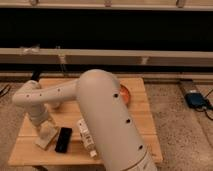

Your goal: Place the white sponge in the ceramic bowl

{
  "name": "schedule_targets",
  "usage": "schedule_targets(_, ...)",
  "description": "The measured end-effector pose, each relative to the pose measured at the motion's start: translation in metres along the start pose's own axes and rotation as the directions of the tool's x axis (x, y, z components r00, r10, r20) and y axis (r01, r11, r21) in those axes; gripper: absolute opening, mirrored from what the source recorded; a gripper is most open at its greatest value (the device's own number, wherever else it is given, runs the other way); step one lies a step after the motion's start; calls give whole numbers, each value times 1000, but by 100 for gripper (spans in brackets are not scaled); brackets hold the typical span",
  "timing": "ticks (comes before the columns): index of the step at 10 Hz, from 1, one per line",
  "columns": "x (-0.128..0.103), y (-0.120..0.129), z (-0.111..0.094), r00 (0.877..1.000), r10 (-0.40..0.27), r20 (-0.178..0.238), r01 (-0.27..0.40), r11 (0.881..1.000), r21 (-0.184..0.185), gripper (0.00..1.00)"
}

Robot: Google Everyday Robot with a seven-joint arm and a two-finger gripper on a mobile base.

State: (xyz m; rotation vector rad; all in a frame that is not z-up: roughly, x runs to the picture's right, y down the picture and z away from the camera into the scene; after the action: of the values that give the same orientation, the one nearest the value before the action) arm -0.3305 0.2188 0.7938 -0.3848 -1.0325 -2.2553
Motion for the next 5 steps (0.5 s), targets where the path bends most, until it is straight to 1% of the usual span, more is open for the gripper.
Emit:
schedule_targets(3,-1,8,8,1000,1,18,-2,1000,16,63)
schedule_targets(4,-3,9,11,1000,-2,27,1,1000,21,61)
schedule_targets(5,-4,8,13,999,-11,39,10,1000,29,52)
